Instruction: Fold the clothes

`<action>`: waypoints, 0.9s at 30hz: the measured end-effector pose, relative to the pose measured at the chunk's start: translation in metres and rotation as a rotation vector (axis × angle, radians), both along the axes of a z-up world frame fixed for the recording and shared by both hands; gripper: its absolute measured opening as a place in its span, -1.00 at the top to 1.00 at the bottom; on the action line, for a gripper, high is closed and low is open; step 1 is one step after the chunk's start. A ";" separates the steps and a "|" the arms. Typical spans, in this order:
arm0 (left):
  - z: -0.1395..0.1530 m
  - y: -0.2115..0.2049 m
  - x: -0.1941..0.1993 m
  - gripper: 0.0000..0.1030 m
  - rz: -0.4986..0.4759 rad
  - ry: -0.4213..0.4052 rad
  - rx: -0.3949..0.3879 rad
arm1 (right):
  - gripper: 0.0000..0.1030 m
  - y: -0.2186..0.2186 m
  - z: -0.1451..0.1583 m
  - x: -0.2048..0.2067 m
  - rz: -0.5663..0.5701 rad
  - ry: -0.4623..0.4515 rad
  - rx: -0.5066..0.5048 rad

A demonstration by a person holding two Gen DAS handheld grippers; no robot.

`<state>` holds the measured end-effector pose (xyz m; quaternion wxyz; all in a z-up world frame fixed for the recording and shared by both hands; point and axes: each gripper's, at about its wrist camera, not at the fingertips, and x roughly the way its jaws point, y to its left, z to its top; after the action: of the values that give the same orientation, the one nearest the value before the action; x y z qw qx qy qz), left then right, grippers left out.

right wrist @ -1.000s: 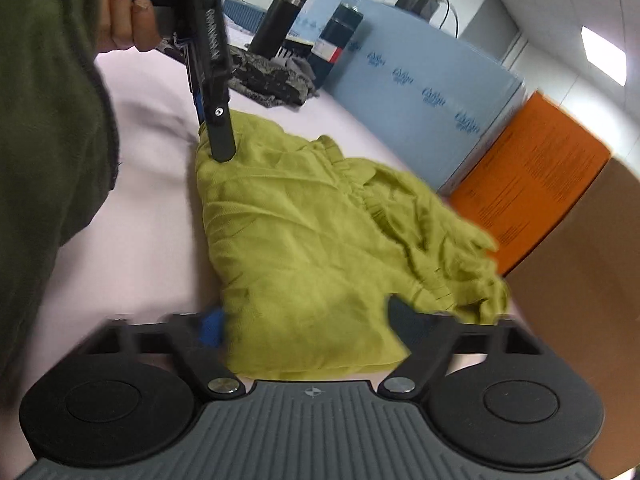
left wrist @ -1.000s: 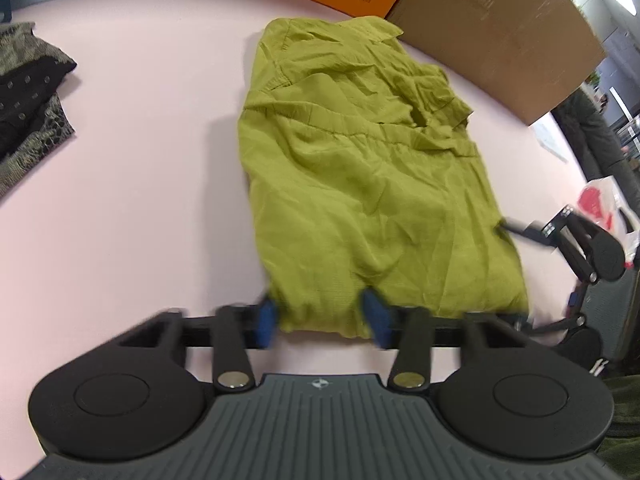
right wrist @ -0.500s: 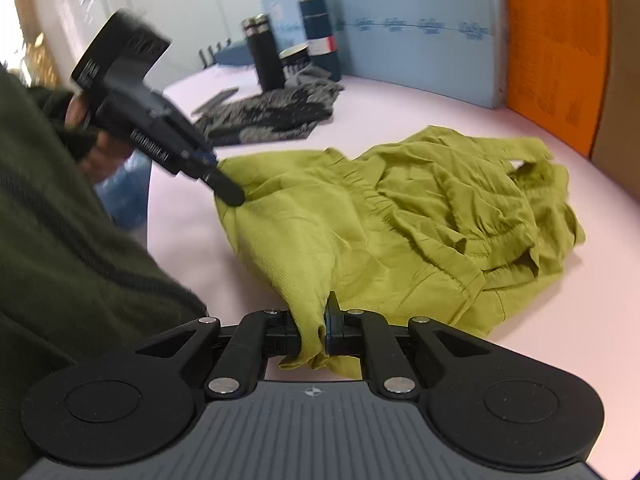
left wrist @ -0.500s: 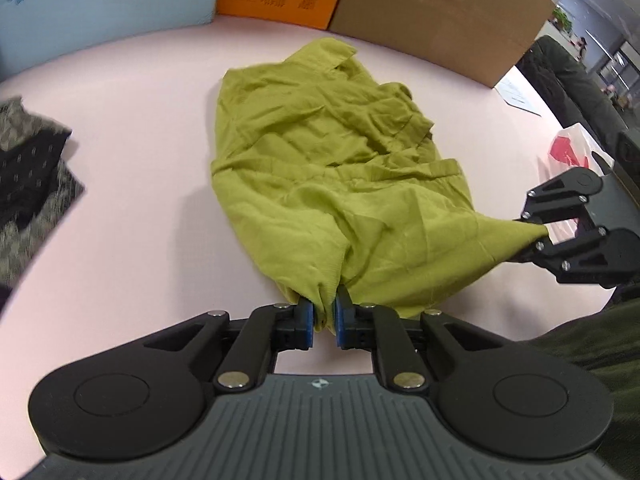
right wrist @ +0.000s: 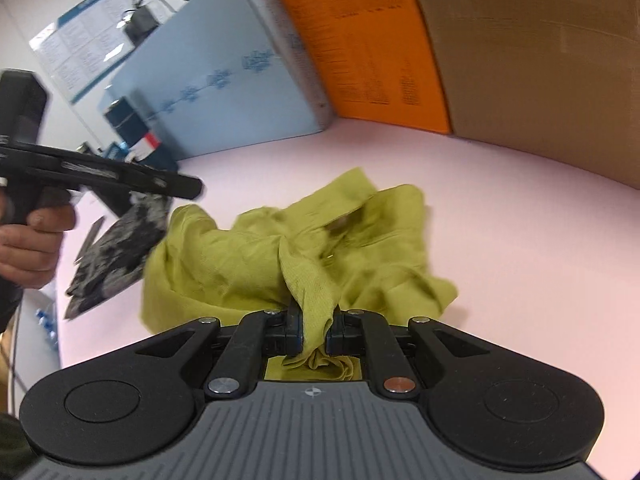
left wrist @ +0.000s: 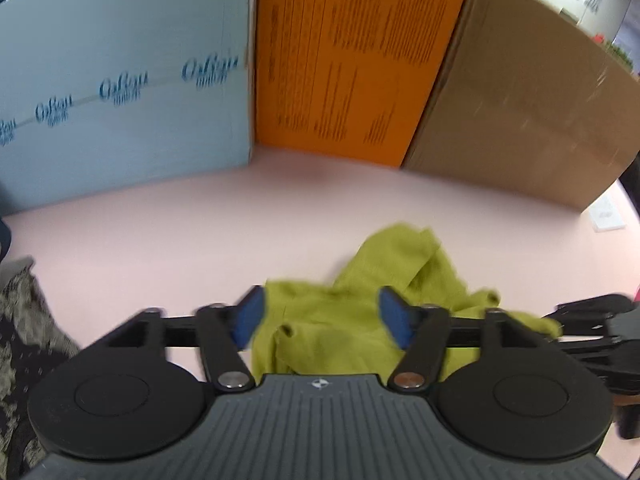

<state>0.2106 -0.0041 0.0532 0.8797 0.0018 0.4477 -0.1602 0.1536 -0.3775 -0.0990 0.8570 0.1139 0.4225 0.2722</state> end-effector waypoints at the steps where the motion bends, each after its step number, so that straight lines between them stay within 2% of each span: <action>1: 0.001 0.003 -0.003 -0.38 -0.008 -0.016 -0.001 | 0.83 0.000 -0.002 0.002 -0.016 0.002 -0.001; 4: 0.001 0.013 -0.014 -0.39 -0.030 -0.055 0.013 | 0.83 -0.002 -0.009 0.010 -0.052 0.024 -0.011; 8: -0.016 0.006 -0.025 -0.39 -0.077 -0.029 0.023 | 0.77 0.004 -0.019 0.025 -0.078 0.047 -0.077; 10: -0.032 -0.008 -0.030 -0.39 -0.090 -0.021 0.100 | 0.68 0.004 -0.022 0.028 -0.099 0.053 -0.108; 11: -0.042 -0.014 -0.031 -0.39 -0.091 -0.013 0.145 | 0.51 0.005 -0.024 0.029 -0.110 0.055 -0.124; 12: -0.054 -0.018 -0.032 -0.39 -0.086 0.007 0.185 | 0.25 0.003 -0.022 0.028 -0.131 0.048 -0.143; 14: -0.072 -0.022 -0.030 -0.39 -0.067 0.052 0.224 | 0.15 -0.002 -0.017 0.026 -0.179 0.027 -0.181; 16: -0.083 -0.021 -0.029 -0.40 -0.053 0.076 0.222 | 0.15 -0.011 -0.001 0.016 -0.279 -0.046 -0.201; 18: -0.083 -0.018 -0.029 -0.41 -0.044 0.072 0.212 | 0.13 -0.012 0.024 -0.003 -0.299 -0.163 -0.111; 19: -0.082 -0.017 -0.030 -0.41 -0.040 0.066 0.205 | 0.13 -0.009 0.034 -0.010 -0.254 -0.187 -0.045; 20: -0.080 -0.015 -0.032 -0.41 -0.040 0.059 0.198 | 0.04 -0.004 0.042 -0.017 -0.202 -0.202 0.020; 22: -0.078 -0.013 -0.035 -0.46 -0.040 0.048 0.189 | -0.24 0.015 0.045 -0.023 -0.089 -0.186 0.099; 25: -0.083 -0.011 -0.038 -0.50 -0.035 0.054 0.194 | -0.25 0.030 0.021 -0.015 -0.054 -0.074 0.255; 27: -0.086 -0.010 -0.041 -0.57 -0.030 0.044 0.207 | -0.23 0.028 -0.008 -0.004 -0.145 -0.011 0.302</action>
<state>0.1693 -0.0140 -0.0327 0.8624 0.0956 0.4809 -0.1262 0.1501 -0.3494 -0.1070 0.8498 0.2699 0.3630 0.2708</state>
